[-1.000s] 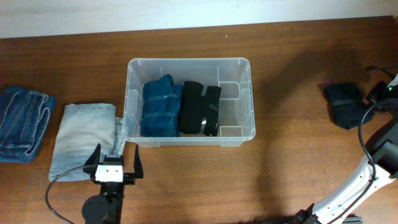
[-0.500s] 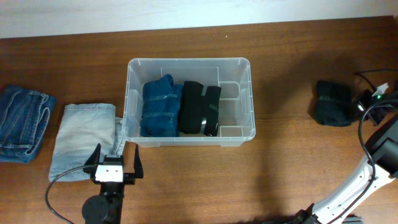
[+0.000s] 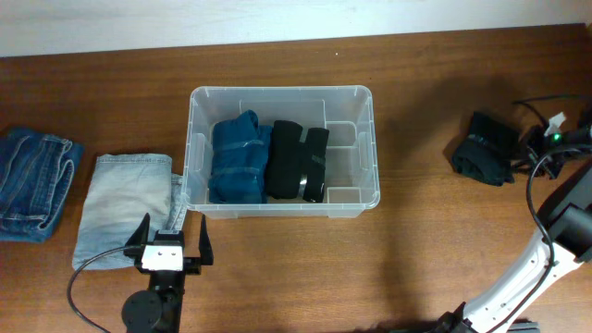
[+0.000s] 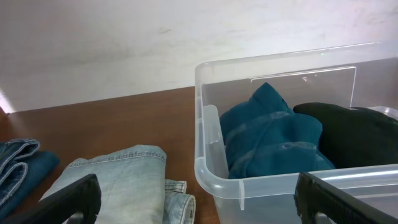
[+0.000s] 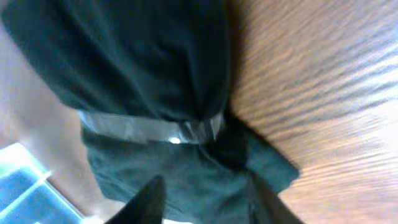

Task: Pack container
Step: 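Lower the right gripper and grasp the small black garment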

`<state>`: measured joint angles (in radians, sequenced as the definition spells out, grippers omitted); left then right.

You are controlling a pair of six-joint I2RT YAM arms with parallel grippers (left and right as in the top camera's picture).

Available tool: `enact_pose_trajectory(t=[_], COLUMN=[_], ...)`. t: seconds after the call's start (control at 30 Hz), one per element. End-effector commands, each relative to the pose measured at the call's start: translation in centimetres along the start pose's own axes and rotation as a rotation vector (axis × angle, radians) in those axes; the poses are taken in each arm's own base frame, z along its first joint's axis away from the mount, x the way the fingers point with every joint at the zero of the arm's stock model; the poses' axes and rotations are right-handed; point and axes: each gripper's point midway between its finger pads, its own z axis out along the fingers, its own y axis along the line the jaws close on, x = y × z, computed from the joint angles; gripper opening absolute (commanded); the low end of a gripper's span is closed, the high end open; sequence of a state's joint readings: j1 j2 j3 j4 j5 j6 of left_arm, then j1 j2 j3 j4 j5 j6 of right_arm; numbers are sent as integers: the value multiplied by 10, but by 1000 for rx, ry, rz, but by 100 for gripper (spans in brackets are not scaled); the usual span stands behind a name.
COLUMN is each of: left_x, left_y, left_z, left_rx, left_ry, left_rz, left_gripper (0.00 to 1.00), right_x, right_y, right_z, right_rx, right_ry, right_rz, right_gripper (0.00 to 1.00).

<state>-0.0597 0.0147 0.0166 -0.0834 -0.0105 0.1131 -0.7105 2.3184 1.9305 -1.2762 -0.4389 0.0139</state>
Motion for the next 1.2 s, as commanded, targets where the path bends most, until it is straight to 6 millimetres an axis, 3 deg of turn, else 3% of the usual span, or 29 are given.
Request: enact_pose_trajectory(t=[0.0,0.17,0.4,0.63,0.8,0.93,1.07,1.17], left_x=[2,2,2,2,2,2,1,1], left_y=[0,0,0,0,0,0,0,0], left_z=[0,0,0,0,0,0,0,0], left_rx=[2,2,2,2,2,2,2,2], left_ry=[-2,-2,-2,-2,-2,-2,-3,-3], left_rz=[15,15,15,15,15,15,15,15], left_gripper=[100,99,100,100,100,100,99,99], right_x=[-13,-24,-26,-10,-3,1,1,-2], right_y=[13,12,4,18,12,12,9,9], right_z=[-40,-35,-9,29,55,59,54,44], right_rx=[40,42,36,11,104,107,107,100], right_ry=[-122,-156,-163,-109,-94,-82,-81,-97], right_rz=[-83,-123,-132,-194,-230,-224,-210,-180], right_gripper=[47,60,60,59,58,34,18,12])
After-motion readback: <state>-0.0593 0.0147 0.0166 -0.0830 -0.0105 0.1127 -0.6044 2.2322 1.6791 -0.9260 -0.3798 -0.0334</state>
